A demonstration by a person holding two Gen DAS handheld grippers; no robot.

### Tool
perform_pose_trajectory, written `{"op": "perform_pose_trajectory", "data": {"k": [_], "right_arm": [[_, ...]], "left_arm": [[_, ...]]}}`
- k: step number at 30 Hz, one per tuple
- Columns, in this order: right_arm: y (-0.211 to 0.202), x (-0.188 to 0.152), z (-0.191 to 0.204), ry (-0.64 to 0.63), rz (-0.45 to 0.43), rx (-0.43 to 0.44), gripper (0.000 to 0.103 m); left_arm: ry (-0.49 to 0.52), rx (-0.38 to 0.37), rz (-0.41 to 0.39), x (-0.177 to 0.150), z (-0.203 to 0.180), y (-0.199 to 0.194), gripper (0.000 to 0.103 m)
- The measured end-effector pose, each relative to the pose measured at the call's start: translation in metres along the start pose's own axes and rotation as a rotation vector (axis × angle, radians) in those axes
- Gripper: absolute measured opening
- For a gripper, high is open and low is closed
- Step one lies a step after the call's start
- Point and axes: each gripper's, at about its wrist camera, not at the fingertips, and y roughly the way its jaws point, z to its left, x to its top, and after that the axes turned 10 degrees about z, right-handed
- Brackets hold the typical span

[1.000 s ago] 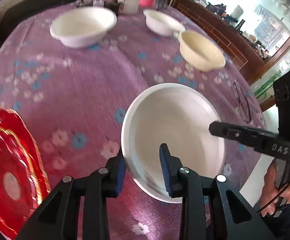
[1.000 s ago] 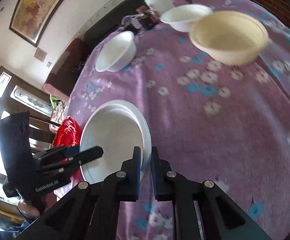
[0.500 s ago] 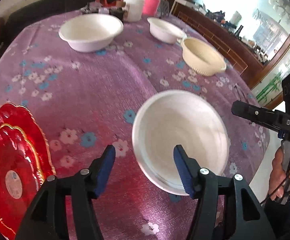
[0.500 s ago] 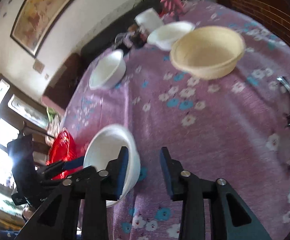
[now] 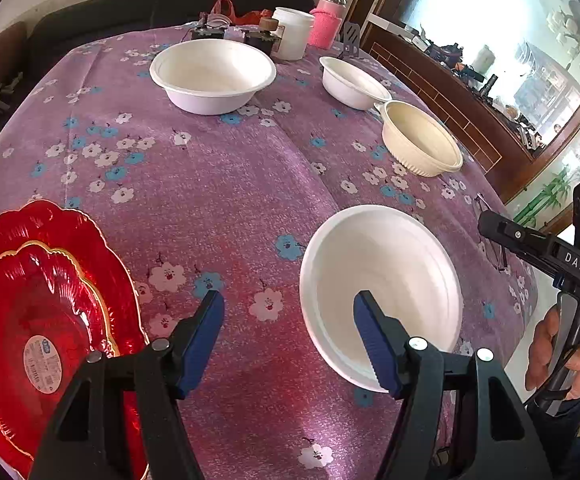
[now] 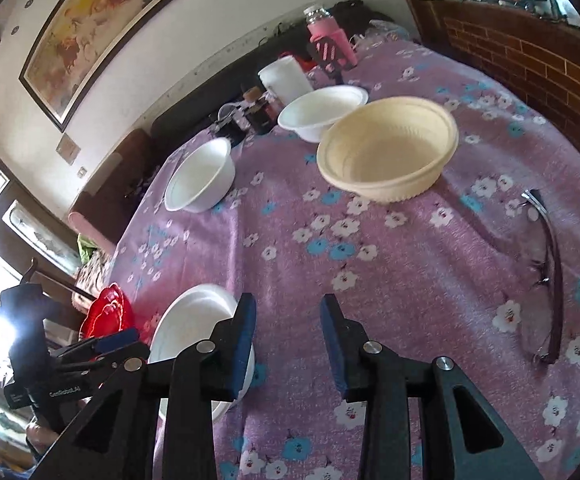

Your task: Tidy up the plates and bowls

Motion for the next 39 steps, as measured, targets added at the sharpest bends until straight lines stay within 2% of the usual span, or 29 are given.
{"op": "perform_pose_trajectory", "data": {"k": [5,15,22,27,31,34,37,39], "right_arm": [[0.001,0.000,-0.003,0.015,0.004,0.022,0.036],[0.008,0.000,-0.005,0.026,0.057,0.049,0.036],[0.007,0.012,0.000,0.021,0.080,0.053,0.041],[-0.004,0.042,0.019,-0.017,0.066,0.113,0.041],[-0.003,0.076,0.037,-0.050,0.074,0.136,0.041],[0.009,0.108,0.049,-0.071,0.099,0.153,0.041],[0.026,0.136,0.057,-0.075,0.117,0.153,0.041],[0.037,0.149,0.061,-0.074,0.127,0.143,0.041]], "left_arm": [[-0.005,-0.003,-0.025,0.000,-0.001,-0.006,0.066],[-0.005,0.005,-0.010,0.001,-0.001,-0.005,0.066],[-0.002,0.018,-0.004,0.009,-0.002,-0.012,0.066],[-0.013,0.035,-0.008,0.027,0.002,-0.029,0.066],[-0.029,0.070,-0.018,0.055,0.011,-0.043,0.066],[-0.071,0.105,-0.022,0.084,0.025,-0.048,0.066],[-0.098,0.107,-0.011,0.108,0.038,-0.047,0.066],[-0.155,0.125,-0.013,0.128,0.054,-0.043,0.066]]}}
